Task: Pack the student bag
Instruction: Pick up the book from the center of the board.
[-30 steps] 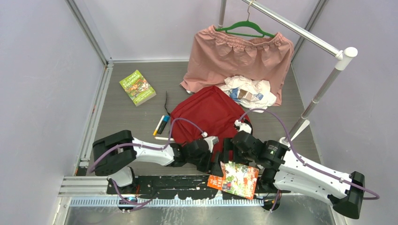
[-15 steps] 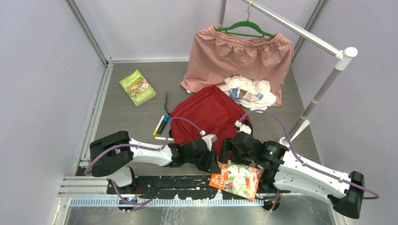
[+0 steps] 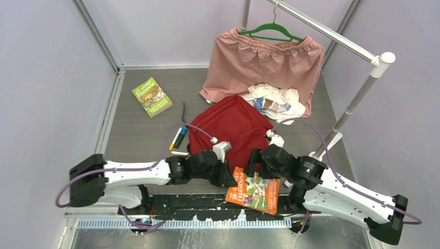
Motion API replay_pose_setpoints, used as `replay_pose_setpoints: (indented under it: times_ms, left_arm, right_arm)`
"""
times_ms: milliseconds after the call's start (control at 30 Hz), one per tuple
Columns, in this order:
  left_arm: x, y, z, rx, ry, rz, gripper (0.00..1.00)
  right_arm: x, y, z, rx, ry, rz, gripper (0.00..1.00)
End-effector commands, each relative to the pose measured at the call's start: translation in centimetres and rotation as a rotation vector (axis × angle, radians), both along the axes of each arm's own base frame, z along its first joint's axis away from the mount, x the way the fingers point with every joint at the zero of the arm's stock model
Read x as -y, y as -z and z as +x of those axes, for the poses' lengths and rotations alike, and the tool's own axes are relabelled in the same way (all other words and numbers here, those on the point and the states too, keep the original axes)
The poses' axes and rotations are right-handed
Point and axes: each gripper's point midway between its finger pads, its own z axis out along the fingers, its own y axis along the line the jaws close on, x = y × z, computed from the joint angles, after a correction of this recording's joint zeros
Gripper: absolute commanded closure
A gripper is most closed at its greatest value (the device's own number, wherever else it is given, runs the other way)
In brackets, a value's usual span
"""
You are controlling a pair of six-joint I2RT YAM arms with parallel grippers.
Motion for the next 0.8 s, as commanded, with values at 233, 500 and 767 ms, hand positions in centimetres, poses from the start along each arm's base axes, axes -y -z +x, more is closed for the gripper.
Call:
replay_pose_setpoints:
  times_ms: [233,500,767]
  left_arm:
    - [-8.9,-9.9,5.3,0.269,-0.23,-0.08,1.0]
    - [-15.3,-14.8,5.7,0.522,-0.225,-0.008,1.0]
    - [-18.3,-17.7,4.8,0.589,-0.244,-0.053,1.0]
  right_arm:
    - [0.7,-8.1,1.5,0.197,0.015,0.108,0.09]
    - [-2.8,-11.6,-0.4,0.231,-0.212,0.27,0.0]
    - [-7.0,-11.4,-1.5,0.163,-0.289,0.463,0.0]
